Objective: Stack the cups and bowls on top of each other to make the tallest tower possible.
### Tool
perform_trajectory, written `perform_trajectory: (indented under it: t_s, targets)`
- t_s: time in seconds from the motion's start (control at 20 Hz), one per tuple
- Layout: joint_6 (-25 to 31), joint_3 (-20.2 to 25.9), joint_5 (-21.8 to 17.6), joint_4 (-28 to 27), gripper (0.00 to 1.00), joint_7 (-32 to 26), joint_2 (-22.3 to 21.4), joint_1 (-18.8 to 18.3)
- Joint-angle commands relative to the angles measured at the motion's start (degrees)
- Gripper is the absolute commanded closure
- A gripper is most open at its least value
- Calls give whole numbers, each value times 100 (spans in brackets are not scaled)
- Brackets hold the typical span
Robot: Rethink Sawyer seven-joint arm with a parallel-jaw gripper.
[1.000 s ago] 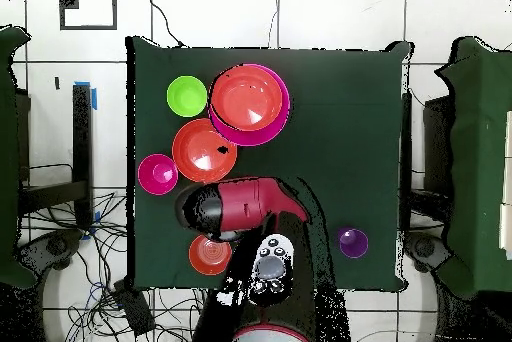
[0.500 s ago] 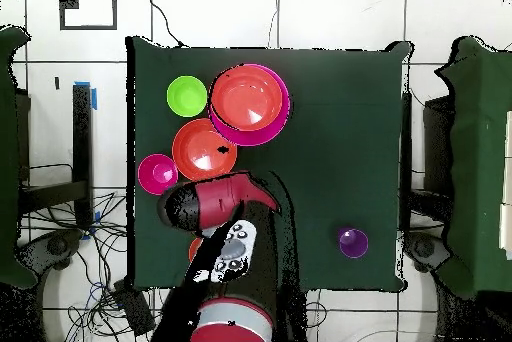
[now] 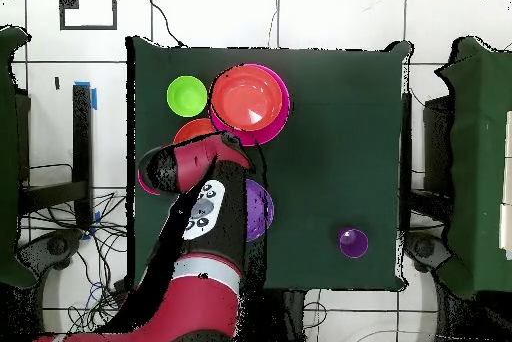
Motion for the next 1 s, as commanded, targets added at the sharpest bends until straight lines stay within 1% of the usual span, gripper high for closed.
perform_trajectory:
  t_s: [0.05,0.15,0.3,0.45,0.65,0.75,0.85,1.0]
  targets:
    - [361,135,-109,-825,0,628,326,161]
    - [515,61,-144,-919,0,641,355,250]
    - [699,-3,-81,-1038,0,697,408,335]
    - [814,-40,-26,-1075,0,639,389,376]
    - [1088,-134,25,-1064,0,576,281,453]
    - [1350,-190,39,-1068,0,524,191,511]
    - [1623,-274,58,-1028,0,542,88,582]
    - [1786,-387,54,-866,0,609,-100,676]
